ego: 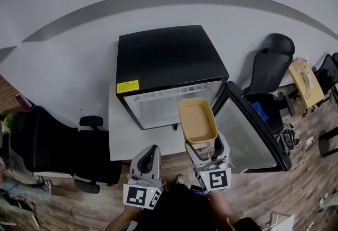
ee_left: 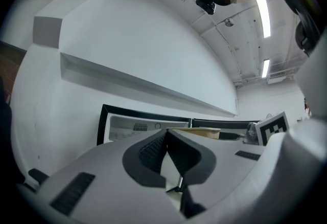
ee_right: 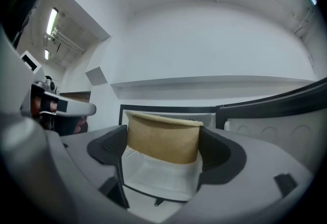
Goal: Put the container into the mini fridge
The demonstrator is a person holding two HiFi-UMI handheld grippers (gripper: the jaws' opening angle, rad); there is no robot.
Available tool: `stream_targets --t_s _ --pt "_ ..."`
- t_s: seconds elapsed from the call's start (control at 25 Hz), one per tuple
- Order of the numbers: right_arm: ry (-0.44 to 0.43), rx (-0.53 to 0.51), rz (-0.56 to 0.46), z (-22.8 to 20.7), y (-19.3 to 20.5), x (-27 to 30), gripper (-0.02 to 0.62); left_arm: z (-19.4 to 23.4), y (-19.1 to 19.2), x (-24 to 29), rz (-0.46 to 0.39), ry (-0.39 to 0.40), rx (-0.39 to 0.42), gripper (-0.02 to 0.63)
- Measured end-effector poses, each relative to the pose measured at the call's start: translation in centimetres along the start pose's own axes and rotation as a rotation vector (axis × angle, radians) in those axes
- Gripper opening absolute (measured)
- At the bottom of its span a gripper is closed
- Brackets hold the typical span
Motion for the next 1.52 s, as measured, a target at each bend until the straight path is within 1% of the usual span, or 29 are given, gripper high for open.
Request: stream_targets --t_s 0.16,0.28,0.4,0.72,0.88,1.0,1.08,1.52 --pt "0.015 -0.018 -0.004 -1.1 0.5 3.9 0.454 1.1 0.1 2.4 0.004 0.019 0.004 0.008" --pt "0.033 -0.036 0.014 -1.8 1.6 6.7 0.454 1.9 0.2 3.6 0.008 0.040 -0.008 0.008" --pt "0.058 -0.042 0.028 -2.5 2.8 9.3 0.454 2.7 0.3 4.7 0.015 0.057 -0.014 0.008" --pt "0.110 -0.065 0.027 -4.2 4.1 15.0 0.454 4.6 0.6 6.5 0.016 0.086 -0.020 0.008" --pt "0.123 -0.055 0.062 -4.9 4.6 16.9 0.454 5.1 0.5 6.9 0.014 0.090 -0.024 0.008" --pt "0.126 -0.070 0.059 -5.7 5.0 18.2 0.454 5.2 0.6 7.1 0.018 0.091 -0.025 0.008" --pt "0.125 -0.076 0.079 -6.1 5.3 19.0 0.454 5.4 0.7 7.2 0.021 0.092 -0.026 0.008" --pt "0.122 -0.071 0.140 -8.0 7.1 22.2 0.454 6.3 0.8 7.7 0.024 0.071 -0.037 0.008"
Point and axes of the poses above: the fingertips, and each gripper's own axes: x forward along the fingers, z to its left, y out of its underside, the point moved 1 cm from there along -x, backward along the fingers, and after that the axes turned 1 degree about z, right-handed, at the moved point
